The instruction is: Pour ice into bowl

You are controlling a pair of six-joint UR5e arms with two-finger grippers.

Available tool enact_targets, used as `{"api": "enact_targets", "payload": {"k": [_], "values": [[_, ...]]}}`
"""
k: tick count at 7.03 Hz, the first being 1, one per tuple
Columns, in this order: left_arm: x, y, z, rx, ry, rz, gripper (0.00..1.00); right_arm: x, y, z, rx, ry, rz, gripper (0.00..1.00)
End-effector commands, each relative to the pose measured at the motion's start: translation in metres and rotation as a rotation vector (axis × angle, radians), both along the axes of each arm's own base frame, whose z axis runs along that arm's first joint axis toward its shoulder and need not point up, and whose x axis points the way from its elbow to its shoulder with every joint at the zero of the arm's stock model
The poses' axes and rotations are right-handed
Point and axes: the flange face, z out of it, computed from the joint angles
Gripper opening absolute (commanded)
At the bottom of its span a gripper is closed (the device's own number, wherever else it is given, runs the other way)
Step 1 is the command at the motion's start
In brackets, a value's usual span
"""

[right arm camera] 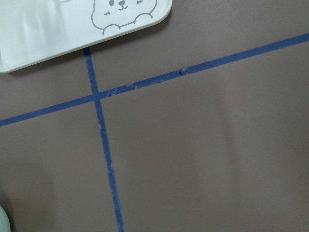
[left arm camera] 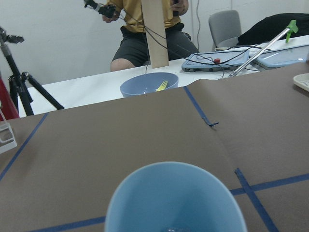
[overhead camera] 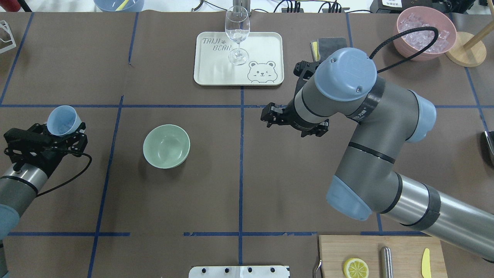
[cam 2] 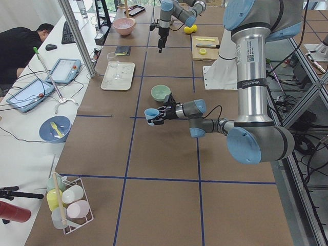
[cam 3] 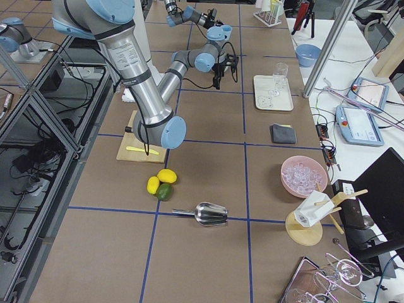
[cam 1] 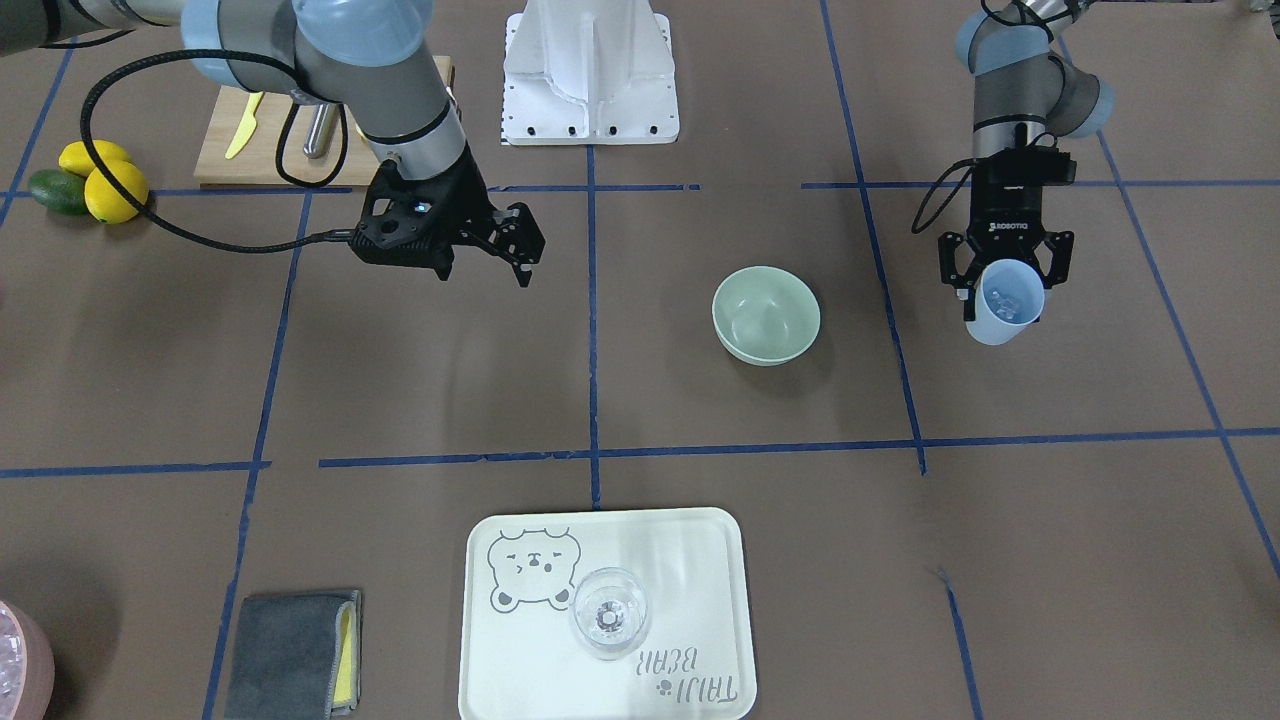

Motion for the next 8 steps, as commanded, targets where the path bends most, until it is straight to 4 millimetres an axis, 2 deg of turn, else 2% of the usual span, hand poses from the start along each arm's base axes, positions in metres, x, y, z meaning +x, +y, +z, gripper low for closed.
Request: {"api": "enact_targets", "payload": {"k": [1, 2, 3, 4, 5, 7, 8], "values": [[0.033, -0.013, -0.051, 0.055, 0.062, 0.004, 0.0, 0.026, -0.007, 0.022, -0.014, 0.009, -0.004, 1.0], [0.034, -0.013, -0.057, 0.059, 0.072, 0.002, 0.0, 0.041, -0.012, 0.031, 0.005, 0.017, -0.019, 1.0], [0.039, -0.015, -0.053, 0.04, 0.007, 0.003, 0.0, 0.048, -0.012, 0.05, 0.006, 0.043, -0.026, 1.0], [0.051, -0.024, -0.083, 0.013, -0.129, -0.058, 0.0, 0.056, -0.017, 0.059, 0.022, 0.058, -0.032, 1.0], [0.056, -0.028, -0.091, 0.002, -0.227, -0.102, 0.0, 0.059, -0.019, 0.061, 0.031, 0.063, -0.036, 1.0], [0.064, -0.02, -0.085, 0.034, -0.331, -0.124, 0.0, 0.058, -0.02, 0.06, 0.034, 0.064, -0.036, 1.0], [0.077, -0.015, -0.1, 0.087, -0.512, -0.115, 0.0, 0.059, -0.02, 0.061, 0.035, 0.066, -0.037, 1.0]]}}
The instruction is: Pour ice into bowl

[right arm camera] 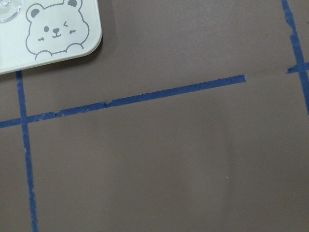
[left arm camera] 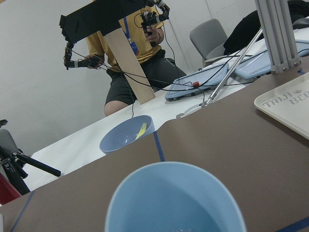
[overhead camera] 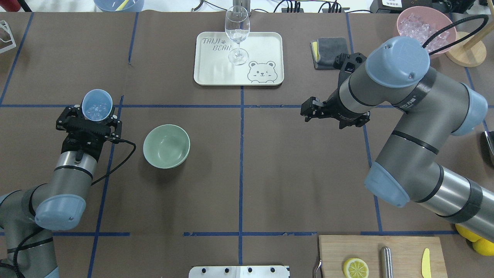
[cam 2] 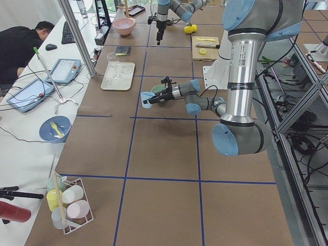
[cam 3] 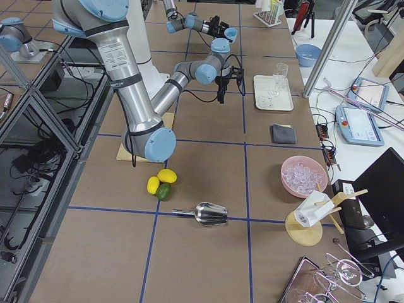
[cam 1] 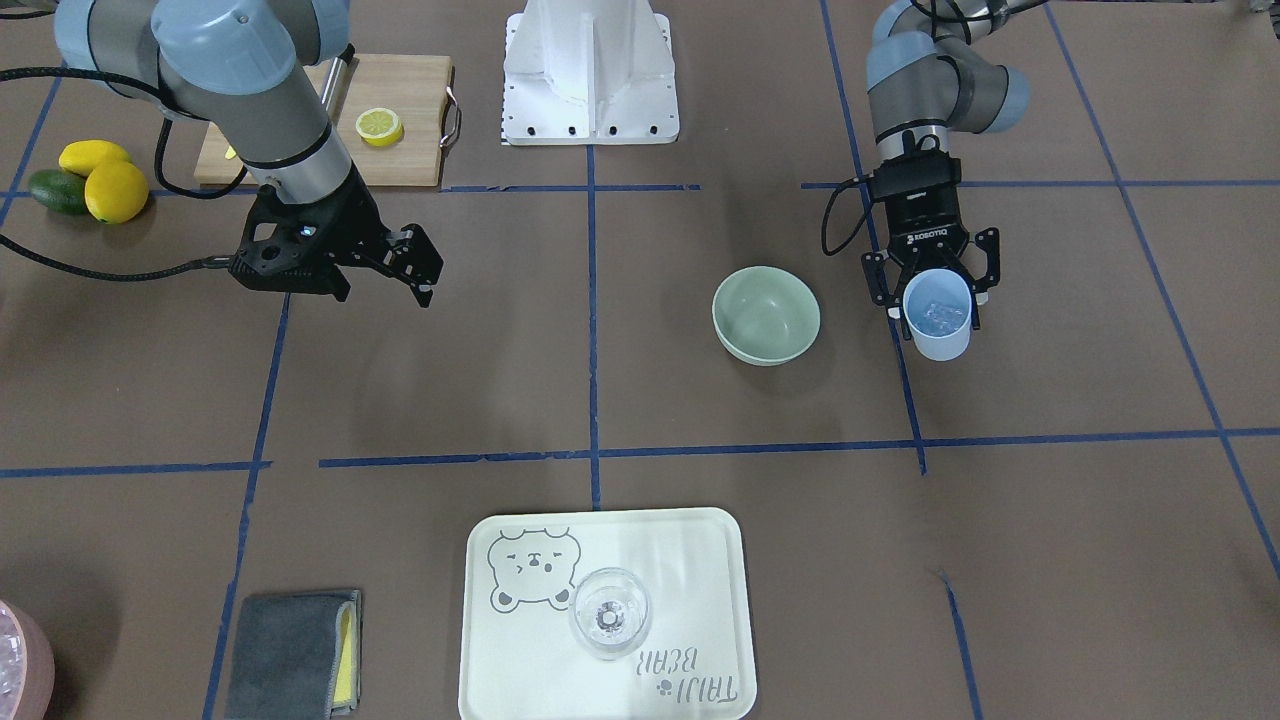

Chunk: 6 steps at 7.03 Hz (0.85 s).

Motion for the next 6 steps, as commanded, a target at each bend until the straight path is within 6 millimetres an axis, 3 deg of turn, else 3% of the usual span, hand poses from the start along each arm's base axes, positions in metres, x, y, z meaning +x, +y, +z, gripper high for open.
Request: {"api": "enact_targets", "payload": {"k": [1, 3, 5, 6], "values": [[0.021, 0.016, -0.013, 0.066, -0.255, 0.012, 0.0, 0.0, -0.001, 0.001, 0.001, 0.002, -0.001, 1.0], [0.039, 0.022, -0.042, 0.148, -0.596, 0.073, 0.0, 0.001, -0.004, 0.003, -0.002, 0.005, 0.004, 1.0], [0.041, 0.022, -0.039, 0.174, -0.835, 0.074, 0.0, 0.004, -0.006, 0.003, -0.004, 0.005, 0.012, 1.0], [0.043, 0.02, -0.047, 0.186, -0.945, 0.073, 0.0, 0.008, -0.009, 0.002, -0.005, 0.003, 0.02, 1.0]]}}
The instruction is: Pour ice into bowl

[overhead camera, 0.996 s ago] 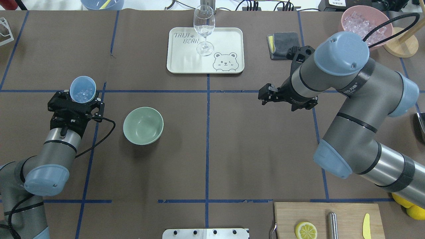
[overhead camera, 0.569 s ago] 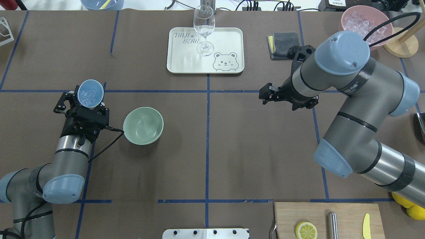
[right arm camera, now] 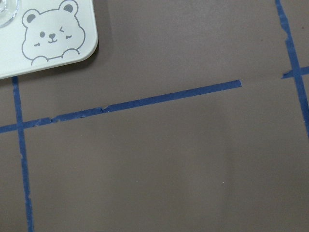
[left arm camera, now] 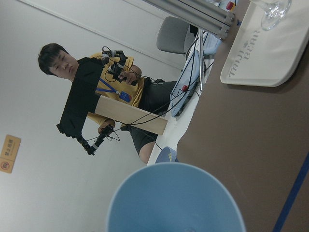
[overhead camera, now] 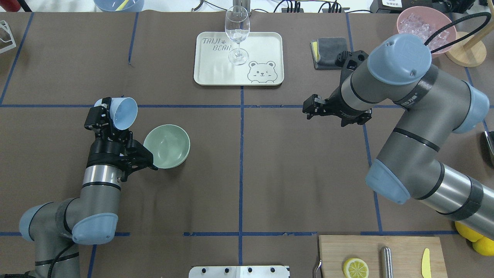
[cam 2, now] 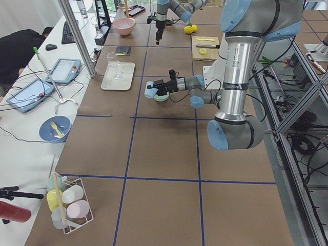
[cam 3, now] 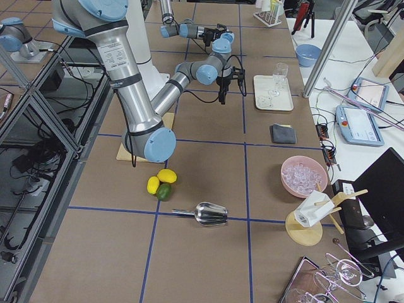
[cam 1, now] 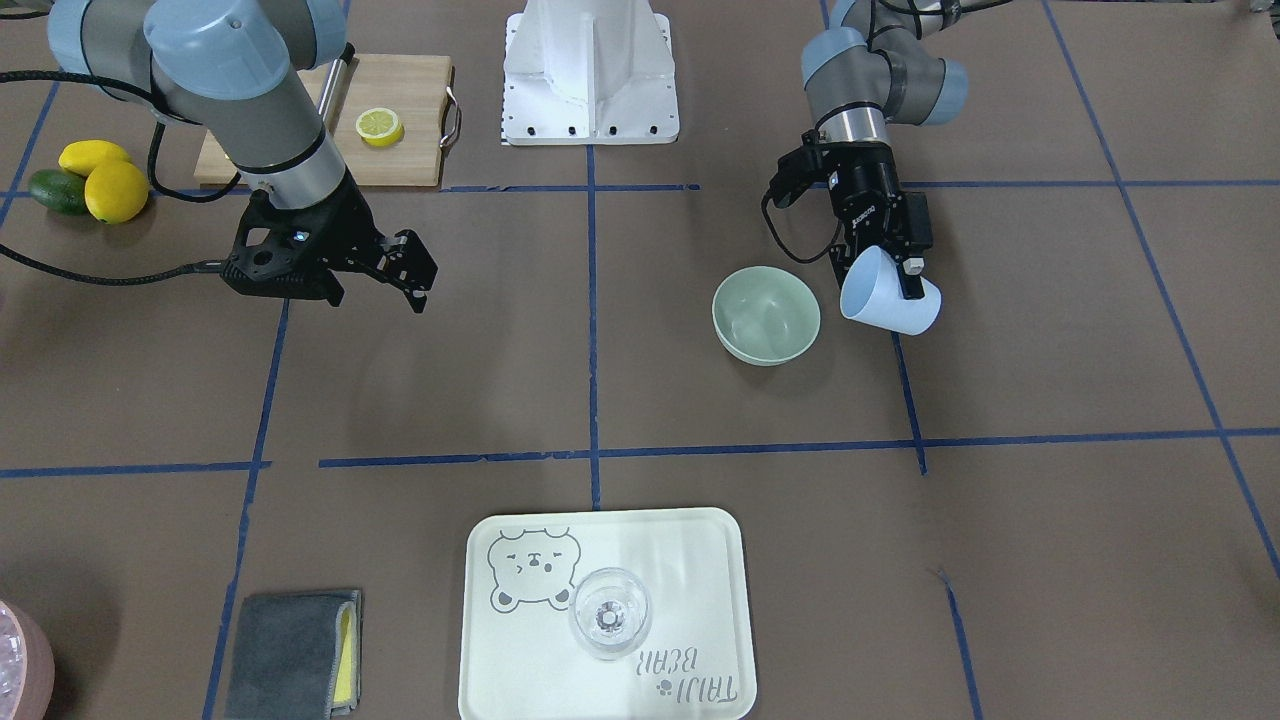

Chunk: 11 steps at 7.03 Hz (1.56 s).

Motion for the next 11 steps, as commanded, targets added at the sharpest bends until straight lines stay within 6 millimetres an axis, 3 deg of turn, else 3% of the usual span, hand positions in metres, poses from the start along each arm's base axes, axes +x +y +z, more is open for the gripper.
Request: {"api": "enact_targets", "payload": {"k": [1, 3, 4, 6, 8, 11], "values": [[0.003, -0.002, 0.0, 0.03, -0.244, -0.016, 0.0, 0.007, -0.006, -0.001, -0.005, -0.004, 0.012, 1.0], [-0.001, -0.002, -0.004, 0.05, -0.527, -0.039, 0.0, 0.015, -0.011, -0.001, -0.018, -0.015, 0.015, 1.0], [-0.002, -0.002, -0.001, 0.055, -0.59, -0.061, 0.0, 0.018, -0.013, -0.001, -0.022, -0.018, 0.017, 1.0], [0.006, 0.001, 0.007, 0.055, -0.645, -0.059, 0.0, 0.017, -0.015, 0.001, -0.03, -0.015, 0.02, 1.0], [0.013, 0.005, -0.003, 0.065, -0.649, -0.06, 0.0, 0.018, -0.015, 0.001, -0.033, -0.016, 0.024, 1.0], [0.018, 0.005, -0.001, 0.066, -0.649, -0.058, 0.0, 0.017, -0.014, 0.002, -0.045, -0.022, 0.018, 1.0]]}}
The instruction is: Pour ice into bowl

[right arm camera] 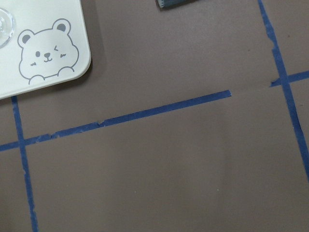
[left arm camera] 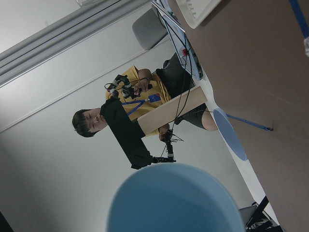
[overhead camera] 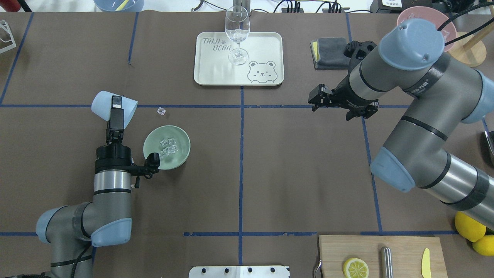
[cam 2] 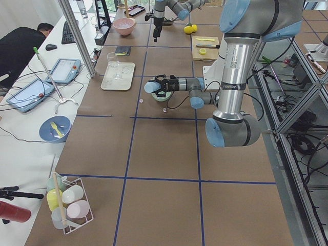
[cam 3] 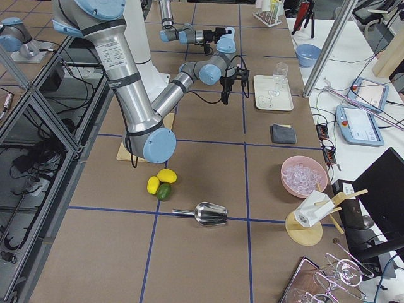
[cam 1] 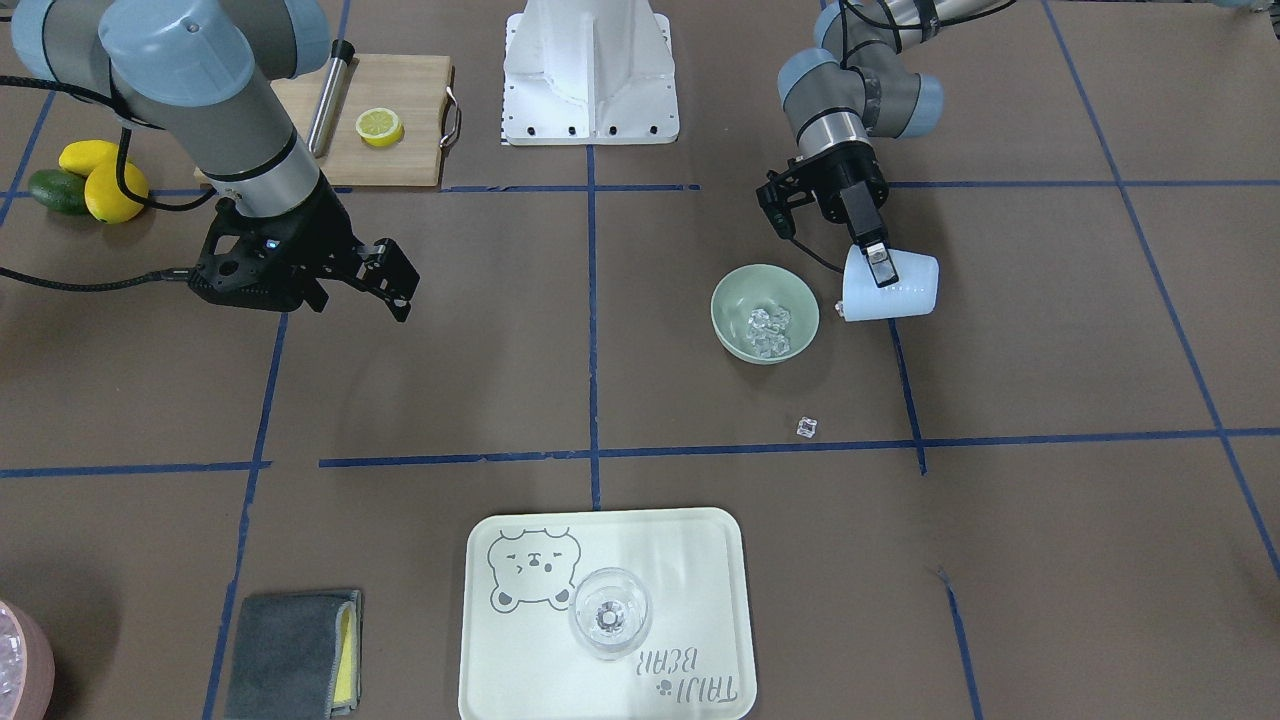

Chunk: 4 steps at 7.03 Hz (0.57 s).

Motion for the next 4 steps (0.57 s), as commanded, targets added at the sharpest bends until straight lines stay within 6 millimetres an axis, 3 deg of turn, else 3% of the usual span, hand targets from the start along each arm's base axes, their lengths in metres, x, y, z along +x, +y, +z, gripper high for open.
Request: {"api": "enact_targets", "payload": {"k": [1, 4], "values": [[0.0001, 0.0005, -0.001, 0.003, 0.012, 0.001, 0.0, -0.0001, 0.0002, -0.0002, -0.002, -0.002, -0.001, 1.0], [-0.0089, 0.0042, -0.0008, 0.041, 0.181, 0.005, 0.0, -0.0008, 0.0007, -0.0002, -0.002, -0.002, -0.003, 1.0]]}}
